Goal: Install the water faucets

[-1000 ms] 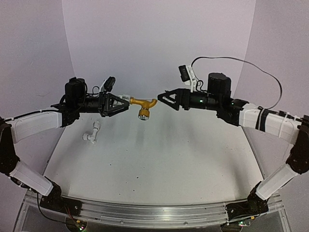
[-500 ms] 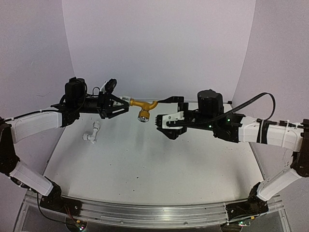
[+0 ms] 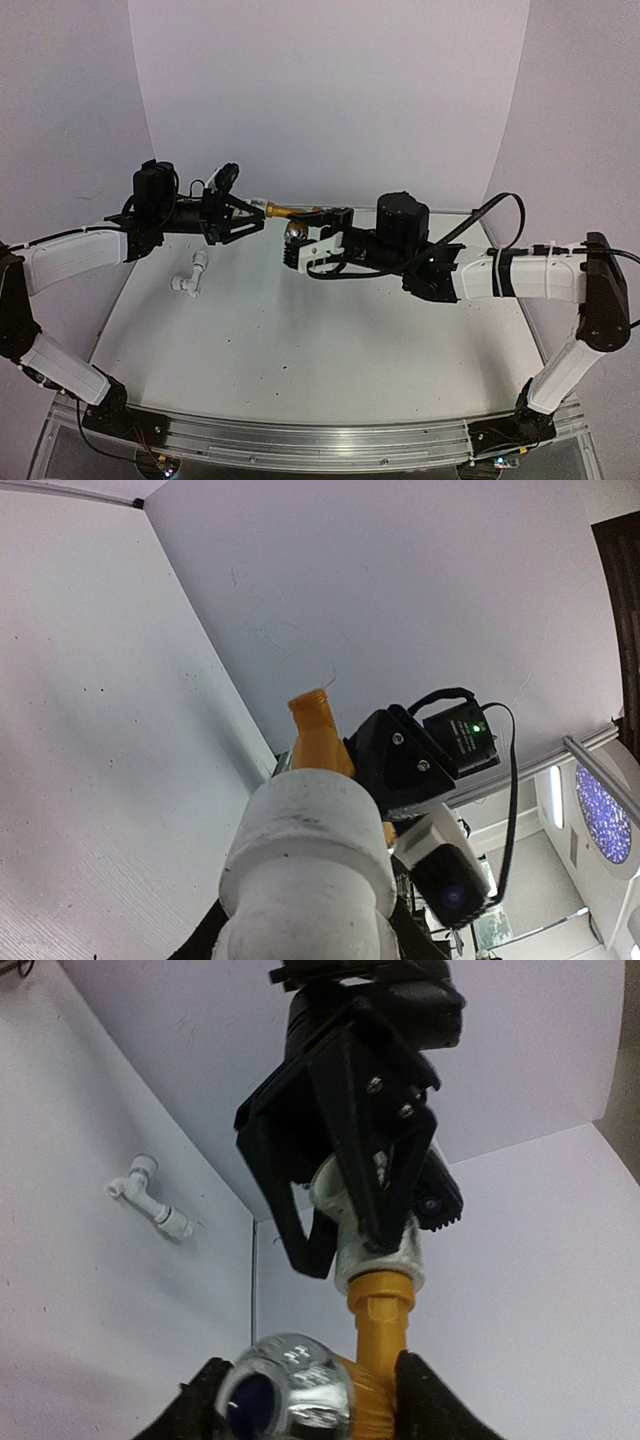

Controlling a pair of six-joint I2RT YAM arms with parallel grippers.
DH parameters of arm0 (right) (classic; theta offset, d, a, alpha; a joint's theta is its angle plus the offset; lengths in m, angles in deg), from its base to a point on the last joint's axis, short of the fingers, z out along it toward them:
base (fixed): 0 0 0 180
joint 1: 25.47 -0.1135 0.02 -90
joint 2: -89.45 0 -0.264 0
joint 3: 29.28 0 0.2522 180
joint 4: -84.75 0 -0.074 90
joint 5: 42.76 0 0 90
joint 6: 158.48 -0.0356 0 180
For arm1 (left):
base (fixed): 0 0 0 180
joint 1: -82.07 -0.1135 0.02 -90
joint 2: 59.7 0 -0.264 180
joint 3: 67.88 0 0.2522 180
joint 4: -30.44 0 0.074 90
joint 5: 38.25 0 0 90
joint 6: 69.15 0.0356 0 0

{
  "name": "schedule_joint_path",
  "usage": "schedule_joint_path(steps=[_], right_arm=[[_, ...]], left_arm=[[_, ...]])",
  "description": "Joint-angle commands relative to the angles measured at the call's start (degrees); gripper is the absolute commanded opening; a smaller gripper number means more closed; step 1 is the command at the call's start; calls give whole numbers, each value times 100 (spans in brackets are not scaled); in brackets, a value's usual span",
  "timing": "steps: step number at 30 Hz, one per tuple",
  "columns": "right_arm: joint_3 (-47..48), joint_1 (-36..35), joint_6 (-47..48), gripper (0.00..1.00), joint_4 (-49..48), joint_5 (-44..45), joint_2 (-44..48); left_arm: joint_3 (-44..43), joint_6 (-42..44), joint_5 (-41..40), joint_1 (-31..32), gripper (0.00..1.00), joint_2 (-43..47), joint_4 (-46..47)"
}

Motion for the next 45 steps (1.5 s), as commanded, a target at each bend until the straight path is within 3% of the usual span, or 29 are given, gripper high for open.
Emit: schedule_joint_path(steps=[1,2,4,6,7,8,9,12,14,16,19,22,24,28,29,33,34,36,37,40,42,45], right_arm=[[668,-13,-1951,33,32,464,-198],[733,-9,-2477,27,88,569,-216],[922,55,-3715,1,219,883,-261],[1119,363,-5529,0,799,507,-246],[1213,622,-6397,0,1024,-157,-239],[1247,724,-6700,0,1069,-630,-250],[1282,1178,-8421,0,1106,-1636,-337],[1467,1601,-10693,0,1038,-2936,-674],[1560,1721,-11761,13,1028,-3291,-902],[1653,1815,-12627,47,1059,-3533,-1153],[1507,1851,-12039,75,1736,-3153,-985],[1463,1855,-10868,92,3092,-1893,-552],[1385,1855,-10214,98,3664,-1136,-224],[1288,1855,-9588,98,4537,-109,234],[1240,1855,-9224,98,4930,289,458],[953,1855,-9001,98,5014,619,883],[810,1855,-8973,98,5013,926,1072],[774,1855,-9153,98,5024,1262,1187],[770,1855,-9275,98,5063,1526,1260],[801,1855,-9823,98,5229,2416,1577],[823,1855,-9549,98,5271,2392,1854],[737,1855,-8686,98,5225,2162,2378]], left_arm=[[-178,339,219,10,0,165,385],[-140,428,184,10,0,205,385],[4,904,72,17,0,357,385],[227,1441,-86,19,0,548,385],[291,1633,-187,19,0,591,385],[346,1685,-239,19,0,628,385],[439,1899,-293,19,0,668,385],[623,2021,-338,19,0,646,385],[702,2023,-363,19,0,594,385],[773,1911,-486,19,0,505,385],[770,1369,-706,-9,0,228,377],[792,744,-775,-64,0,-171,372],[911,326,-898,-123,0,-494,376],[1169,-159,-1186,-399,0,-1119,376],[1224,-80,-1261,-562,6,-1503,384],[1259,39,-1279,-715,21,-1814,417],[1380,86,-1468,-796,38,-1756,420],[1540,113,-1688,-853,52,-1547,419],[1614,121,-1808,-894,66,-1394,409],[1840,133,-2268,-1053,88,-781,55],[1809,301,-2722,-1159,93,-267,-646],[1541,695,-4110,-1183,95,670,-1890]])
